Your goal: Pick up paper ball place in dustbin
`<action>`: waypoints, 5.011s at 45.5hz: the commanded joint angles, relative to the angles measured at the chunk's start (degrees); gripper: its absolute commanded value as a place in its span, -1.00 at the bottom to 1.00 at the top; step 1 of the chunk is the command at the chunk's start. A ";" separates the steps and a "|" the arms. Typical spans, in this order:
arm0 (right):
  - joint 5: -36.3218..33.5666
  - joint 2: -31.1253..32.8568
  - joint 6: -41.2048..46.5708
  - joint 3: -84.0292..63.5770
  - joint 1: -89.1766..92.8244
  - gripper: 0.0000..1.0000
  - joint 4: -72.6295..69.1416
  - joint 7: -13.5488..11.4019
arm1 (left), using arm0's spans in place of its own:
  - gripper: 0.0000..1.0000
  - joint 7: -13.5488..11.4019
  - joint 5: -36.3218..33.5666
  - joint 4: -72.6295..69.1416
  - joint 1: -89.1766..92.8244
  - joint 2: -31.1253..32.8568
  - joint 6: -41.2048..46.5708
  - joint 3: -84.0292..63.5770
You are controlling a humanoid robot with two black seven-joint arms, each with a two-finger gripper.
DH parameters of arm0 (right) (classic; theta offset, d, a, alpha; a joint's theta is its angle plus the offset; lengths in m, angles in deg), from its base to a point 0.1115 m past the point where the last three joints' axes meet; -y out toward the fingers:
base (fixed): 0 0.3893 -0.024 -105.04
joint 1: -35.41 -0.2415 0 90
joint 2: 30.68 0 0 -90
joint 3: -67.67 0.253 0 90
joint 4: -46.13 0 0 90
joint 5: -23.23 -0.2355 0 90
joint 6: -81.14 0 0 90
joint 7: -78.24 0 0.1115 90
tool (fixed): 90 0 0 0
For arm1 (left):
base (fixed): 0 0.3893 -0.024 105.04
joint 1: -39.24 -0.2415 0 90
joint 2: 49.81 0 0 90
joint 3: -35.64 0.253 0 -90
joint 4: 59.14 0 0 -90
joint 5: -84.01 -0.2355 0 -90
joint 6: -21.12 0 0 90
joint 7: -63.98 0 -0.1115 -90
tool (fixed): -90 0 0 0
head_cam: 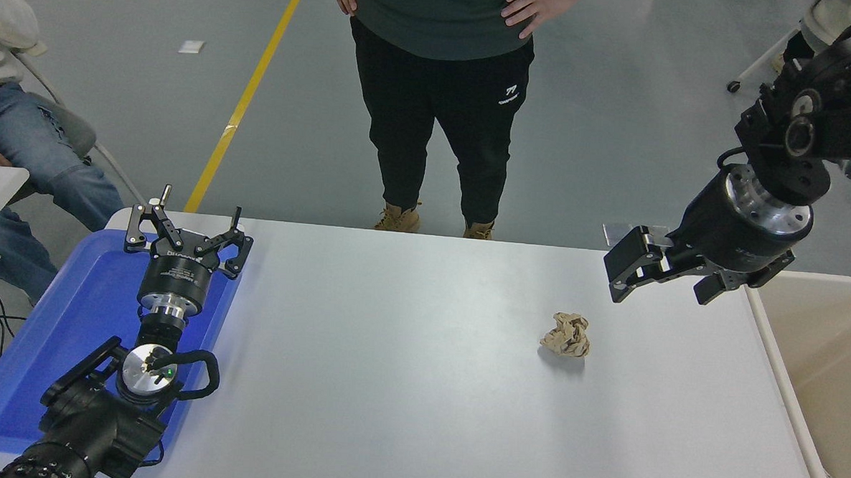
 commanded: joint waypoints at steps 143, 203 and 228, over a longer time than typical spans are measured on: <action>16.96 -14.51 -38.40 15.39 70.96 -1.00 57.31 0.28 | 1.00 0.09 0.00 0.00 0.09 0.00 -0.09 0.05; 19.33 8.51 -13.27 1.59 2.32 -1.00 5.19 0.72 | 1.00 0.18 -0.09 0.09 0.09 -0.09 -0.09 0.05; 25.21 14.84 -9.93 1.59 -0.67 -1.00 5.10 -0.07 | 1.00 0.09 0.00 0.00 0.00 -0.09 -0.09 0.05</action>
